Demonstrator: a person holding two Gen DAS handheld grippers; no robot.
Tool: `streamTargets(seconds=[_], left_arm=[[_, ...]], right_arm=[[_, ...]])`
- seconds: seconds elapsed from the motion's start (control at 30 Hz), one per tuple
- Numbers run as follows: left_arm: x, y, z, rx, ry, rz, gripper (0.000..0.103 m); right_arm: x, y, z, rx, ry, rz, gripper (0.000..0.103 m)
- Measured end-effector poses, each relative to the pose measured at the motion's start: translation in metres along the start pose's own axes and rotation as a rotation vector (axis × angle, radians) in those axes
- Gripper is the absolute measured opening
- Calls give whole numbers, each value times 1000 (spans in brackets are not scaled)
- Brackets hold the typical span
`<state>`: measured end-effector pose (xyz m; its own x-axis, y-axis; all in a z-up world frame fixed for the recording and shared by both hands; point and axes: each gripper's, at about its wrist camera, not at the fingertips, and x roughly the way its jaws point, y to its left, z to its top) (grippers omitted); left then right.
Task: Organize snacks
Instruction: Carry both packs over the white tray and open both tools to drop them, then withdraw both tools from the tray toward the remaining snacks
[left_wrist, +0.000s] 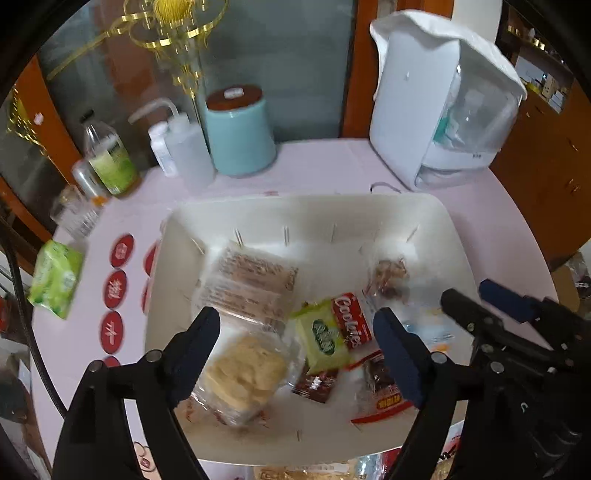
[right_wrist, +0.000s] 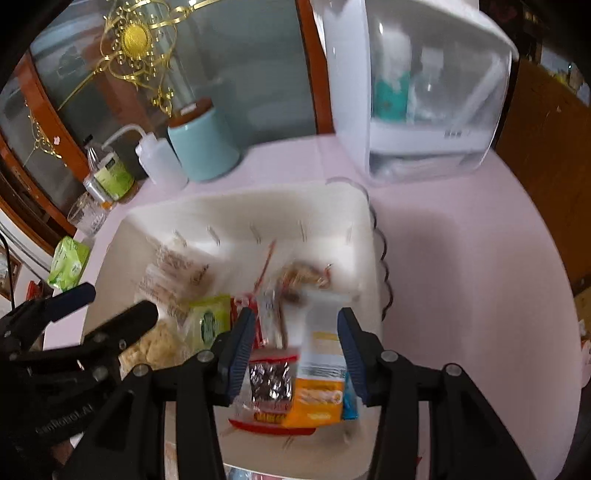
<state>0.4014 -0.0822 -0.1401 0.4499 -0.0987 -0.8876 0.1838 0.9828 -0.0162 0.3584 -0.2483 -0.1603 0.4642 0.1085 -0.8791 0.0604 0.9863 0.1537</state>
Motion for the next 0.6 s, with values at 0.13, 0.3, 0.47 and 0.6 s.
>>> streamTargets(seconds=[0.13,0.3,0.47,0.6], left_arm=[[7,1,-5,9,17,11,84],[-1,-2,-12,28,9,24,84],[-19,-3,-16,29,-15,25,84],[-38,-6,-20,28,-38,15,84]], right_arm=[[1,3,-9,-24,6,-7,49],[-7,5,-13,-24,-3,10,49],[-24,6,-16,-31,-23,22,49],[-38,6,-21,-42,-37,29,49]])
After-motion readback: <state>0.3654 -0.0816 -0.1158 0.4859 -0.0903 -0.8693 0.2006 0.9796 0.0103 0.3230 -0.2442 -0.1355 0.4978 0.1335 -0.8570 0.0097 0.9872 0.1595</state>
